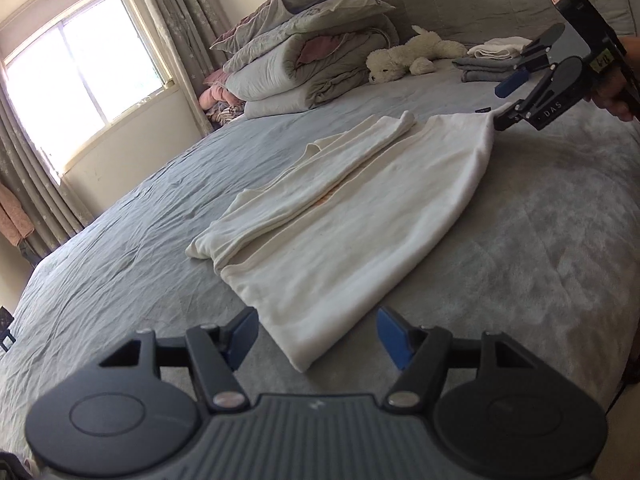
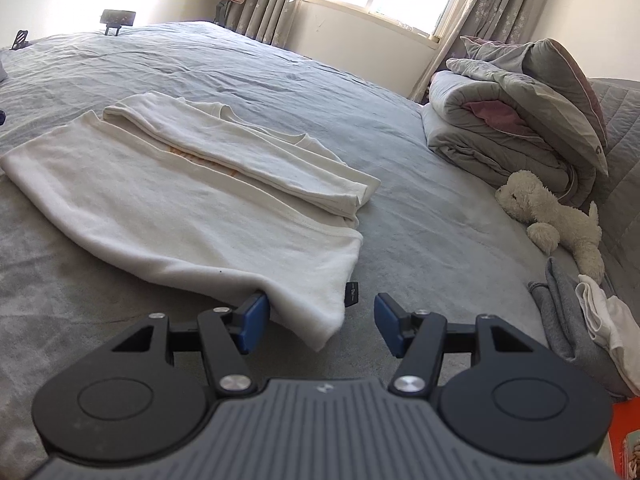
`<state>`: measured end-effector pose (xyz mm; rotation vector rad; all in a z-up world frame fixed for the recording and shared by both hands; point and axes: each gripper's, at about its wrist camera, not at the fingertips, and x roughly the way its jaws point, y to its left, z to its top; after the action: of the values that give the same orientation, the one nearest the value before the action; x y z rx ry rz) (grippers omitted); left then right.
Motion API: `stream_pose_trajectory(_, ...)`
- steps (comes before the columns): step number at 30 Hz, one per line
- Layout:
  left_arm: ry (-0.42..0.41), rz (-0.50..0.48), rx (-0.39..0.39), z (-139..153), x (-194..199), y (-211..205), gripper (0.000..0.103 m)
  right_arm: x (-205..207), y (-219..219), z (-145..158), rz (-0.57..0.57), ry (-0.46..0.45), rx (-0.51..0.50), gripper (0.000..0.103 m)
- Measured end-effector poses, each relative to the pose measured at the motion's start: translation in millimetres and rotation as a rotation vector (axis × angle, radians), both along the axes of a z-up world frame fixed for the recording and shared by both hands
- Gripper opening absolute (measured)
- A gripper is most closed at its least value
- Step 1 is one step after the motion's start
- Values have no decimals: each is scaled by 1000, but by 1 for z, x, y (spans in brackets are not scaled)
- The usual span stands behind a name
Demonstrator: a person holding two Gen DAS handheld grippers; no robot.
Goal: Fold clothes
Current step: 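Pinch the shirt side edge with the left gripper while the right gripper pinches it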
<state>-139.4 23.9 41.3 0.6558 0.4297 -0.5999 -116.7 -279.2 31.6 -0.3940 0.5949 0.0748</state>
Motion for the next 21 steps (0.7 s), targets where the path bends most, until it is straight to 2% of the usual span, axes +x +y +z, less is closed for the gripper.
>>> stream_pose_trajectory(1,-10,-24,23,-3,2,-2,67,1,0,0,4,-2,-3,60)
stream_pose_trajectory(3,-15,-72,63,-7,7,-5,52,3,-1,0,12,-4,-6,60)
stream_pose_trajectory(5,4,-95,97,-13,17,-4,41,6,-3,2,16,1,12,60)
stream_pose_trajectory(11,8,-211,169,-19,24,-1,38,15,-12,10,12,29,105,60)
stream_pose_trajectory(13,29,-228,164,-19,28,0,32,17,-11,10,21,36,101,60)
stream_pose_trajectory(15,54,-216,131,-16,32,3,21,18,-12,9,23,45,98,60)
stream_pose_trajectory(18,92,-196,78,-11,37,6,10,18,-12,9,26,51,94,60)
stream_pose_trajectory(21,129,-176,25,-6,42,10,6,15,-13,7,29,54,80,60)
